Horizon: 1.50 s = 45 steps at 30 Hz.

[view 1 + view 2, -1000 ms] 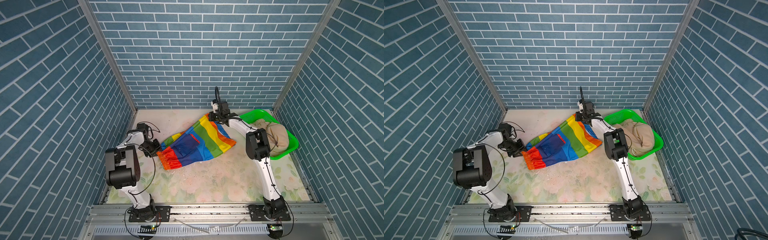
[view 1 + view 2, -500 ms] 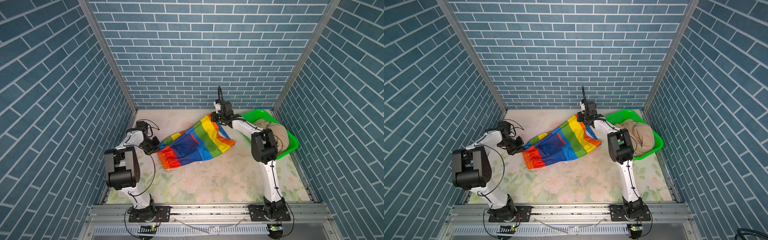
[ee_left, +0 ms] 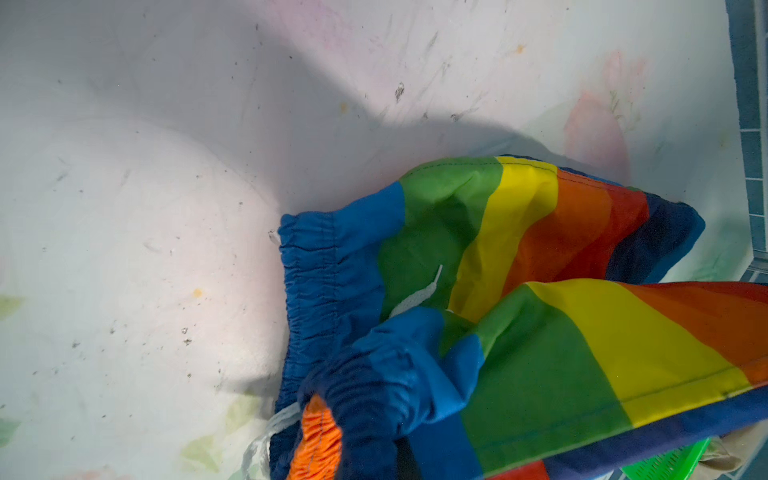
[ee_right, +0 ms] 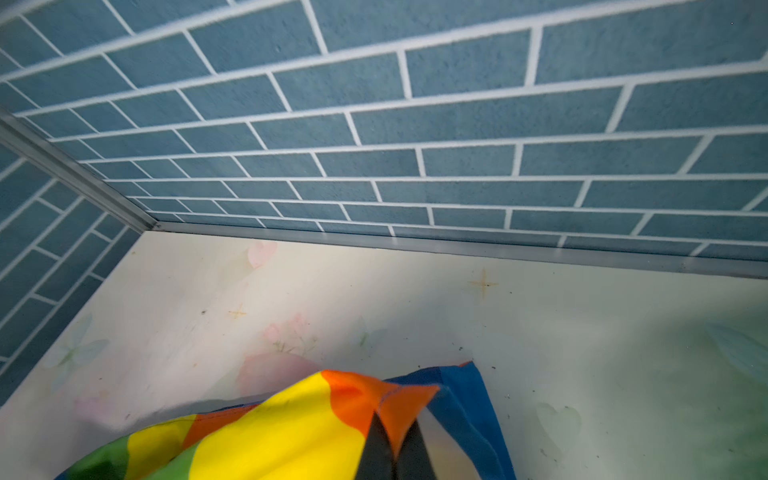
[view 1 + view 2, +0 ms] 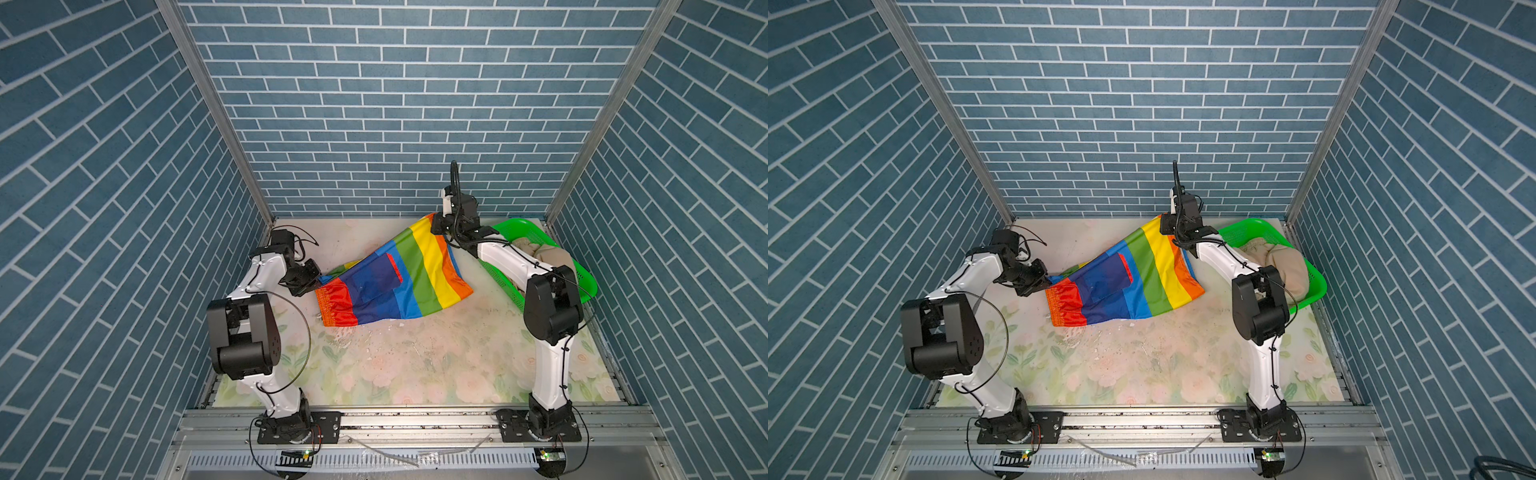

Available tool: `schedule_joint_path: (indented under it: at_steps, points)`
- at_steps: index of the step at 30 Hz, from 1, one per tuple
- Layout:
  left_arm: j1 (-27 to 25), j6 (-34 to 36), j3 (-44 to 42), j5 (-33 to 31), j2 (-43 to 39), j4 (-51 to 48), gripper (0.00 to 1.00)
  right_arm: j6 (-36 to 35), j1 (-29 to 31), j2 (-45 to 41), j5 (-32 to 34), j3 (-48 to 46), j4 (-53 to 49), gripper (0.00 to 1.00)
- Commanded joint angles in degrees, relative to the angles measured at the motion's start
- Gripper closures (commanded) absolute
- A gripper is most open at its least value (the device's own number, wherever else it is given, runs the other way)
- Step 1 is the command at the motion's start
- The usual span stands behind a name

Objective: Fold and stack the shorts

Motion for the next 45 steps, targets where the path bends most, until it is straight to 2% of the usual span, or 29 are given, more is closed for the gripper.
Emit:
schedule_joint_path:
  at_steps: [1,7,8,9,11,13,15,20,22,24,26,28,32,39,45]
  points:
    - [0.65,-0.25,0.45,-3.38,3.12,-1.7,1.0,0.69,-2.14,5.75,6.17,6.6,-2.56,1.0]
    - [0.6,-0.49,2.38,-5.29,6.02,-1.74,0.98,1.51,-3.07,17.02,5.4,18.53,-8.41,1.0]
    - [0.65,-0.72,2.65,-5.48,6.45,-1.58,0.94,1.47,-3.2,18.86,4.82,21.25,-9.78,0.98]
    - [0.64,-0.85,3.03,-5.55,6.82,-1.54,0.9,1.43,-3.29,20.24,4.08,23.54,-11.14,0.9]
    - [0.65,-1.29,3.68,-5.5,7.54,-1.3,0.81,1.11,-3.56,23.02,1.85,28.44,-13.73,0.68]
    - [0.63,-1.44,4.37,-5.15,7.89,-1.34,0.71,0.99,-3.56,23.69,1.2,30.62,-15.12,0.59]
    - [0.65,-1.46,5.55,-5.32,8.03,-2.08,0.57,0.66,-3.56,22.6,1.11,29.85,-14.99,0.57]
    - [0.64,-0.5,10.05,-6.18,6.83,-5.21,0.36,-0.44,-3.56,14.46,1.08,19.94,-12.9,0.56]
    - [0.65,0.17,11.25,-6.55,5.7,-6.57,0.35,-0.77,-3.56,10.06,0.05,12.78,-11.19,0.6]
    - [0.65,0.7,11.5,-7.18,4.04,-7.55,0.35,-1.19,-3.56,6.22,-2.42,6.64,-10.27,0.68]
    - [0.62,0.96,10.69,-8.1,1.8,-8.32,0.37,-1.39,-3.56,2.93,-6.87,1.64,-10.32,0.7]
    - [0.64,1.04,8.92,-8.3,-0.51,-8.18,0.41,-1.31,-3.56,1.7,-10.78,-1.71,-10.97,0.7]
    - [0.64,1.03,3.07,-7.18,-4.73,-6.82,0.48,-0.39,-3.56,0.75,-14.26,-7.02,-11.55,0.59]
    - [0.34,-0.26,-7.16,-4.91,-5.66,-1.84,0.49,1.92,-3.6,5.04,-19.31,-7.84,-12.39,0.57]
    - [-1.17,-1.31,-9.86,-5.66,-3.16,1.39,0.5,2.98,-3.82,8.77,-20.12,-7.22,-11.7,0.54]
